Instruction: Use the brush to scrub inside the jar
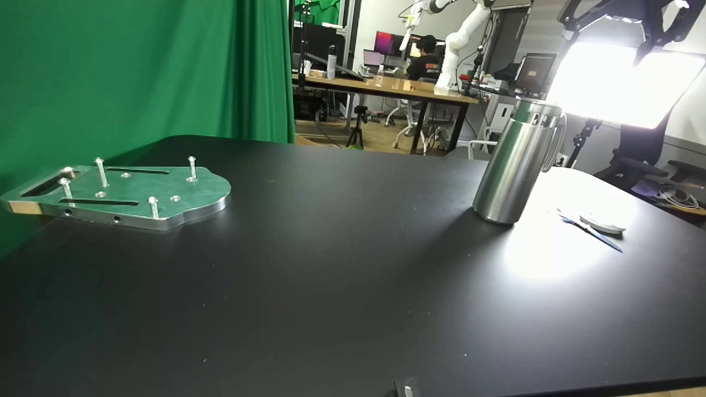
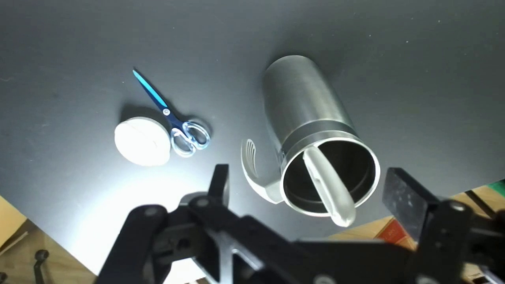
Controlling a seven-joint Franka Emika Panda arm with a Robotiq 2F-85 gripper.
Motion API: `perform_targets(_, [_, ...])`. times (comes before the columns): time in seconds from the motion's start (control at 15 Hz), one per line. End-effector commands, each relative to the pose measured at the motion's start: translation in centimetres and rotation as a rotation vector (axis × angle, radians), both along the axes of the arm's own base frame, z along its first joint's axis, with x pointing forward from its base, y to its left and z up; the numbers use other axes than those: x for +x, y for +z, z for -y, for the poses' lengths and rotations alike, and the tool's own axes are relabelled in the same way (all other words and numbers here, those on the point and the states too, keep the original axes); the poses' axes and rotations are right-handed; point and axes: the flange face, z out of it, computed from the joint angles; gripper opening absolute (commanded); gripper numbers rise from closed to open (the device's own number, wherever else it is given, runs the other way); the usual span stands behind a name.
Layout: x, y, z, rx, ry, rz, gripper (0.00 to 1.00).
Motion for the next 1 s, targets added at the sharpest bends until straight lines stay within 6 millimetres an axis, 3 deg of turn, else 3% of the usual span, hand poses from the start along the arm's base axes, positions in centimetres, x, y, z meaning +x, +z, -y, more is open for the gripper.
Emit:
perform_targets(0.0, [0.23, -0.57, 0.82, 0.063, 0.09, 0.025, 1.0])
perform_targets(0.13, [0.32, -0.82, 1.04, 0.083, 0.134, 0.025, 1.0])
perform_targets(0.27, [0.4, -1.13, 1.07, 0.089, 0.168, 0.024, 0.75])
perform_targets(0.6, [0.5, -0.94, 0.71, 0.03, 0.205, 0.04, 0.39])
perform_targets(0.67, [0.52, -0.8, 0.6, 0.016, 0.21, 0.041, 0.71])
perform_targets(0.93, [0.78, -0.79, 0.37, 0.007, 0.233, 0.046, 0.92])
